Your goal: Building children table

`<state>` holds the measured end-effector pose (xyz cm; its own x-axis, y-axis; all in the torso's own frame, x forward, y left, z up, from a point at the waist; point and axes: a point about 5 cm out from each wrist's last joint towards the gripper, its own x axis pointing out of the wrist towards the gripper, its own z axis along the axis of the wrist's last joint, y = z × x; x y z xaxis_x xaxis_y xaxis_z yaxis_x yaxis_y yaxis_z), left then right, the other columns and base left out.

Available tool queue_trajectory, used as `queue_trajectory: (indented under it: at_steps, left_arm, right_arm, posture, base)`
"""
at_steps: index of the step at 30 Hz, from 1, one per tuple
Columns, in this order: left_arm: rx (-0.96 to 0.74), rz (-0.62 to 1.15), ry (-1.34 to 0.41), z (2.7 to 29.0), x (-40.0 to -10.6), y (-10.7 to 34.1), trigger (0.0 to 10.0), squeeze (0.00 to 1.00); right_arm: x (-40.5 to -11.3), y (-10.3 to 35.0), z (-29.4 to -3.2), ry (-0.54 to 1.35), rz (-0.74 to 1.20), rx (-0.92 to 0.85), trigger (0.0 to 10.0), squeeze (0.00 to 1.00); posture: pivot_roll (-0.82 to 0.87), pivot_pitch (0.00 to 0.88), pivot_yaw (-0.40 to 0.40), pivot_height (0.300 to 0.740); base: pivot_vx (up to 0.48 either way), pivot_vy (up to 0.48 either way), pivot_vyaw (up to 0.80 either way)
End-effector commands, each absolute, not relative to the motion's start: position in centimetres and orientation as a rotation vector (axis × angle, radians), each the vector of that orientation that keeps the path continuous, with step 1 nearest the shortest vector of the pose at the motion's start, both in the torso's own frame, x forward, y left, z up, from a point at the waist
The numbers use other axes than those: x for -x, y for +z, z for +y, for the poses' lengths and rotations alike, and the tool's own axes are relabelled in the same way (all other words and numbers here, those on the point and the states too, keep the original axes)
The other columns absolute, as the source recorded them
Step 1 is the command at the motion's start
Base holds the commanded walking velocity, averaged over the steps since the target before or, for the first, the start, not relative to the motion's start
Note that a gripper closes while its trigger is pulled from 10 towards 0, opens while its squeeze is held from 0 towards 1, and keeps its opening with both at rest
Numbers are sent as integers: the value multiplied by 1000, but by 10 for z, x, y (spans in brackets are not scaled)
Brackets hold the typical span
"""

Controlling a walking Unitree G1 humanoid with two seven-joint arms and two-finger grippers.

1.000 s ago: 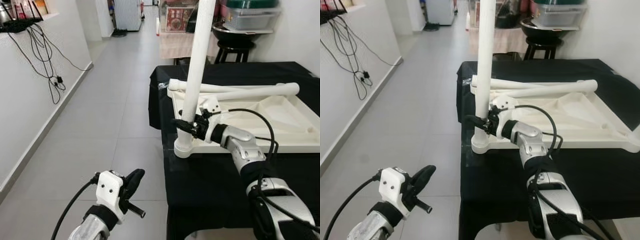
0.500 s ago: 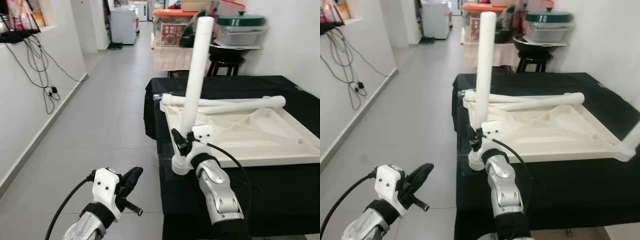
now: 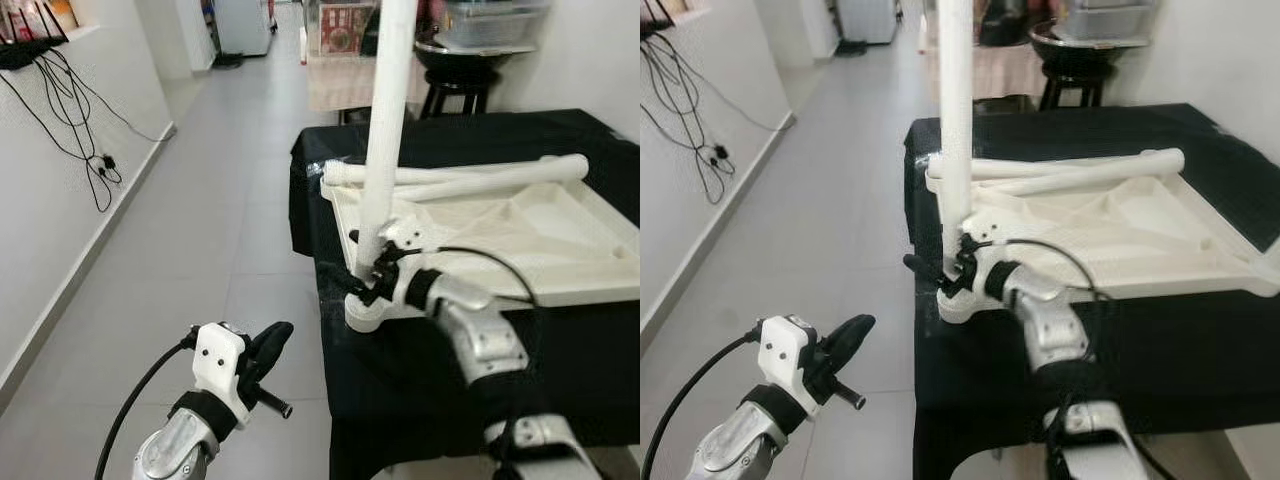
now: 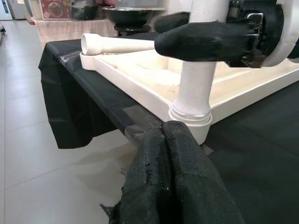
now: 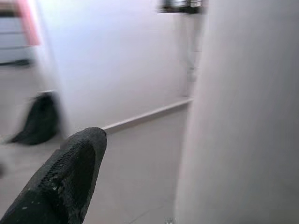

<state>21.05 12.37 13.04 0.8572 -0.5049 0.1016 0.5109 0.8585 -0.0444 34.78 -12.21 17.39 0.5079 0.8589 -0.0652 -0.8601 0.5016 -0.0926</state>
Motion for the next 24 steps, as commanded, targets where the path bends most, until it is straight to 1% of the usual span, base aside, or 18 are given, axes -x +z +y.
queue_trajectory:
  at_steps: [1, 4, 5, 7, 8, 17, 19, 20, 23, 24]
  left_arm:
    - [65, -60, -538, 125, -212, 125, 10000, 0]
    - [61, -58, -539, 124, -212, 125, 10000, 0]
    - [59, -57, -541, 124, -213, 125, 10000, 0]
    - [58, -57, -543, 124, -213, 125, 10000, 0]
    - [58, -56, -542, 125, -213, 125, 10000, 0]
    - [61, -55, -536, 126, -212, 125, 10000, 0]
    - [61, -53, -536, 127, -212, 125, 10000, 0]
    - [61, -53, -536, 127, -212, 125, 10000, 0]
    - [60, -51, -540, 129, -212, 125, 10000, 0]
    - [60, -51, -540, 129, -212, 125, 10000, 0]
  right_arm:
    - [-351, 170, -118, 1149, 60, 90, 10000, 0]
    - [-357, 171, -119, 1155, 80, 72, 10000, 0]
    - [-360, 171, -119, 1169, 95, 68, 7922, 0]
    - [-361, 171, -120, 1180, 104, 66, 7922, 0]
    - [-362, 171, -120, 1185, 115, 49, 0, 0]
    - [-361, 166, -128, 1184, 107, 10, 0, 0]
    - [-357, 158, -137, 1128, 85, -13, 0, 0]
    - [-357, 158, -137, 1128, 85, -13, 0, 0]
    - [-350, 142, -140, 994, 91, -32, 0, 0]
    - [-350, 142, -140, 994, 91, -32, 0, 0]
  posture:
    - [23, 0, 13, 740]
    - [27, 0, 13, 740]
    - [27, 0, 13, 740]
    - [27, 0, 13, 740]
    - [39, 0, 10, 740]
    - [36, 0, 13, 740]
    - [33, 0, 18, 740]
    - [33, 0, 18, 740]
    - [22, 0, 23, 740]
    - [22, 0, 23, 740]
  base:
    - [0, 0, 0]
    - [0, 0, 0]
    - [0, 0, 0]
    - [0, 0, 0]
    - [0, 0, 0]
    - [0, 0, 0]
    - [0, 0, 0]
    - [0, 0, 0]
    - [0, 0, 0]
    - [0, 0, 0]
